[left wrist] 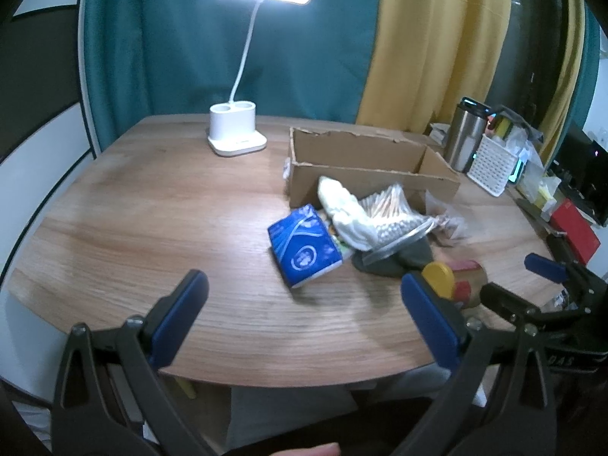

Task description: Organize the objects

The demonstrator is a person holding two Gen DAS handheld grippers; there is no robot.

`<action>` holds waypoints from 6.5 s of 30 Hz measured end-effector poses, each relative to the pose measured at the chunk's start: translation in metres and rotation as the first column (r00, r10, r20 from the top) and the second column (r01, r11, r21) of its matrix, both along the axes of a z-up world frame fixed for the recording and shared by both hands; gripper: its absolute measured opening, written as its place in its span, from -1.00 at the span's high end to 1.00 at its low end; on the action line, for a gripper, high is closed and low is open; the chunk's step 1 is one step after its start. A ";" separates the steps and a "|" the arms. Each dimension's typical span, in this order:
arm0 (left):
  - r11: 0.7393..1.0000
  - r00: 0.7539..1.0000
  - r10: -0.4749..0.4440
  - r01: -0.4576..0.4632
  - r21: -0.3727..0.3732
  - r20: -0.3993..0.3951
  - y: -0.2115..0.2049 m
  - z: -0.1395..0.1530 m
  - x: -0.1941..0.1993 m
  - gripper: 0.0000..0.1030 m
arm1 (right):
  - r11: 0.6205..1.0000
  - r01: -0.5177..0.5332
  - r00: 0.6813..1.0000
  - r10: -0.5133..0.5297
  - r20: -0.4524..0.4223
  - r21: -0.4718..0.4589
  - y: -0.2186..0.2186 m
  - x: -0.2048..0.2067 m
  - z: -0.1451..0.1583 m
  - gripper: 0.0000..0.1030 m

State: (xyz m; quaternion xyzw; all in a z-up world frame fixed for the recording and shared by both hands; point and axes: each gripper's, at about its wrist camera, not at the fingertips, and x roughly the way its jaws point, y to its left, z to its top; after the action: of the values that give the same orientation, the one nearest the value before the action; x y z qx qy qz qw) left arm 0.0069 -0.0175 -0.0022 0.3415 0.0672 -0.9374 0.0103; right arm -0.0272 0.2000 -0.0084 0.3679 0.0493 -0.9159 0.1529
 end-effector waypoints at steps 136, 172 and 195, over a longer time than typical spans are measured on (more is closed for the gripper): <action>0.995 0.995 -0.094 0.094 -0.014 0.031 0.017 0.009 -0.110 -0.15 | 0.995 0.006 1.000 -0.008 -0.025 -0.103 0.037 -0.095 0.031 -0.32; 0.979 0.981 -0.195 0.196 -0.055 0.014 0.068 0.019 -0.195 -0.15 | 0.995 -0.029 0.998 0.023 -0.054 -0.099 0.043 -0.172 0.034 -0.32; 0.977 0.978 -0.207 0.208 -0.040 0.033 0.075 0.005 -0.214 -0.15 | 0.994 -0.036 0.999 0.035 -0.009 -0.106 0.037 -0.196 0.020 -0.32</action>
State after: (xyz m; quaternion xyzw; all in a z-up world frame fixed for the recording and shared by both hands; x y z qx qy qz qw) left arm -0.2074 0.0577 0.0031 0.3599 0.0110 -0.9295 -0.0791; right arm -0.2231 0.2372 0.0119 0.3551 0.0079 -0.9156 0.1884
